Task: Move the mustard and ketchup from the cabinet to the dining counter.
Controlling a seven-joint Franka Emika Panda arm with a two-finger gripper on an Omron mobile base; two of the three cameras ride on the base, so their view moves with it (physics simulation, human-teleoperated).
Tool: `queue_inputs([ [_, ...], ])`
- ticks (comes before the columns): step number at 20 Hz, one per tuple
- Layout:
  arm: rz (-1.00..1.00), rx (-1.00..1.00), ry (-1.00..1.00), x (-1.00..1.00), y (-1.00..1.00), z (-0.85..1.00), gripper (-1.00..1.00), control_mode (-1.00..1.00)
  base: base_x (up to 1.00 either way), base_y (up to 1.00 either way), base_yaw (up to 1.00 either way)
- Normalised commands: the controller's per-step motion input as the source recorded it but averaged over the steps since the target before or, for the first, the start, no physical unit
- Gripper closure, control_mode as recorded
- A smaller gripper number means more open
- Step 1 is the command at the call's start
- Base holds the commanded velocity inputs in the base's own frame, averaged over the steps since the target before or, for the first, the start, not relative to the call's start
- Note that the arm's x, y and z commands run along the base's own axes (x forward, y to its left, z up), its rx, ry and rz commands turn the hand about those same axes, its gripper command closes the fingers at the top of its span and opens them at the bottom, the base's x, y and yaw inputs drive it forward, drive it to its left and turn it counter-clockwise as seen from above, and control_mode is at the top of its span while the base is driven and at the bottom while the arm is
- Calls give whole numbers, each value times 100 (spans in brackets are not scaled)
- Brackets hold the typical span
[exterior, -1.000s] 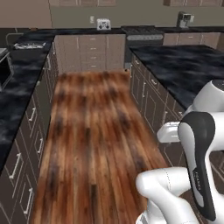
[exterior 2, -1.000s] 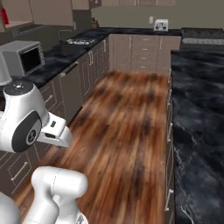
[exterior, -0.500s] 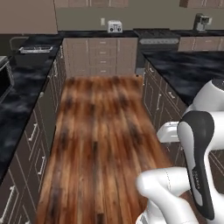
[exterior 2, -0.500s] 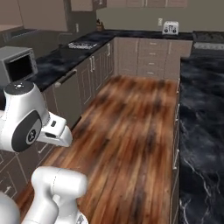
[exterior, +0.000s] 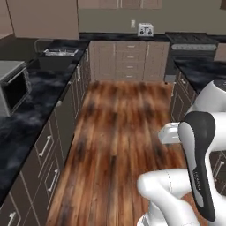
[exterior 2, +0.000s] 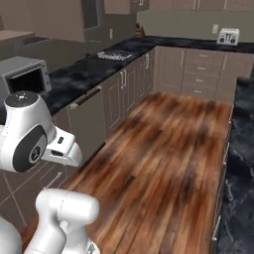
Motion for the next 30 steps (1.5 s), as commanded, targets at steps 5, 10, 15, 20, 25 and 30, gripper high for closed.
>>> queue_inputs([
  [5,0,0,0,0,0,0,-100,100,86,7,31],
  [10,0,0,0,0,0,0,-100,100,76,0,44],
  [15,0,0,0,0,0,0,-100,100,75,0,48],
  [20,0,0,0,0,0,0,-100,100,52,0,67],
  [25,0,0,0,0,0,0,-100,100,67,0,53],
  [30,0,0,0,0,0,0,-100,100,79,0,38],
])
